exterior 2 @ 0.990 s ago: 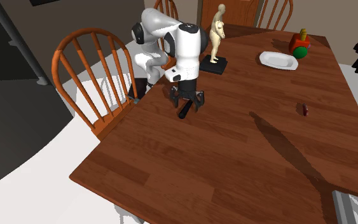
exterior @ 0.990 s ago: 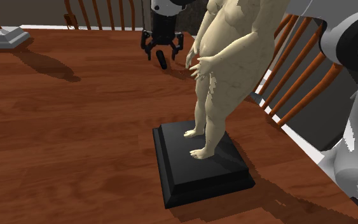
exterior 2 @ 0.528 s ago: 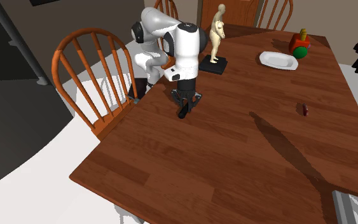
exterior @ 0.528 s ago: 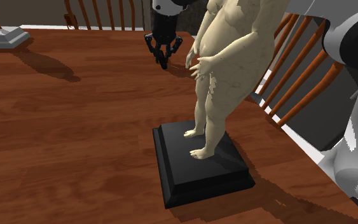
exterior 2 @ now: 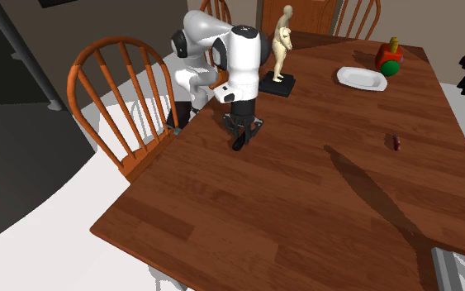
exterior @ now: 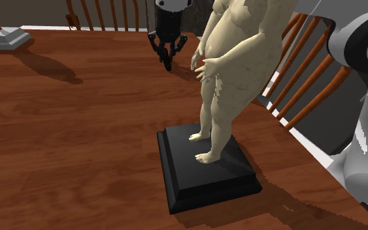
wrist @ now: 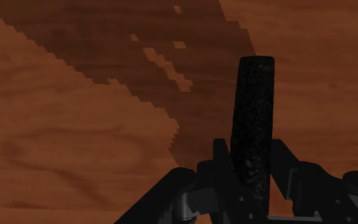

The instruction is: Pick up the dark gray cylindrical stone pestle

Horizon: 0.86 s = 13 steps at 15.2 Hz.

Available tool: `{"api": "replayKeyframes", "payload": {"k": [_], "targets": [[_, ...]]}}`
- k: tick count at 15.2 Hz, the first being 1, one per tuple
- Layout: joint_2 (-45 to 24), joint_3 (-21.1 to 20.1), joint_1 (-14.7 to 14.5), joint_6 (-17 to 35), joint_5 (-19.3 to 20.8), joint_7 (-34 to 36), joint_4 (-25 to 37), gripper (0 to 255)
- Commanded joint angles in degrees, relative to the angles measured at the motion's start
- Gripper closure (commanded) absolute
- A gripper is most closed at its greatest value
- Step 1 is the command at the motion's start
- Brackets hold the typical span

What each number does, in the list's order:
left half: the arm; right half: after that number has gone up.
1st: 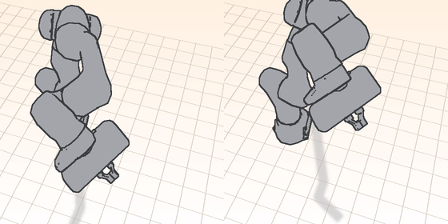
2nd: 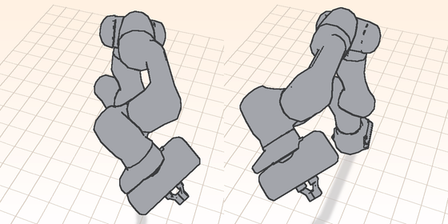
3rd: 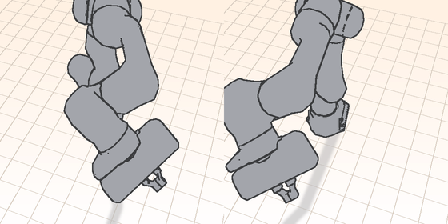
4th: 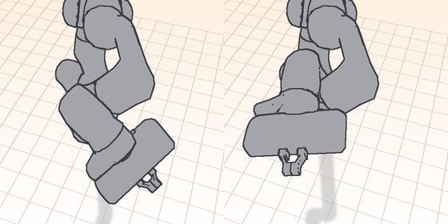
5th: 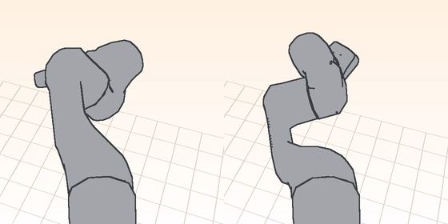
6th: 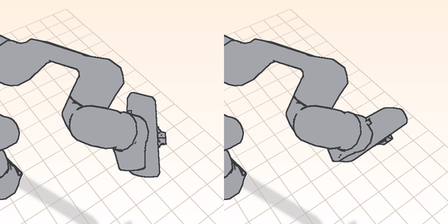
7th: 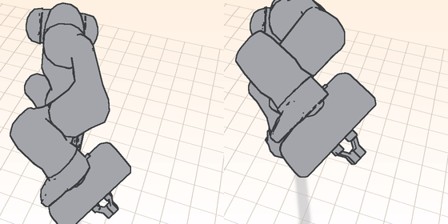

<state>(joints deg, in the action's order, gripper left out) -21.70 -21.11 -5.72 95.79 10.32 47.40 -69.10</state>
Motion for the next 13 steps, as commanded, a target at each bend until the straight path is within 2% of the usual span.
{"api": "replayKeyframes", "payload": {"k": [1, 7, 11, 13], "targets": [[-0.6, 0.0, -0.3, -1.8, 0.2, -0.1, 2.4, 255], [-3.4, 0.1, -1.9, -8.2, 1.2, -0.3, 11.5, 255], [-6.6, 0.3, -3.7, -13.5, 2.3, -0.6, 20.0, 255], [-6.8, 0.3, -3.8, -13.7, 2.4, -0.6, 20.4, 255]]}}
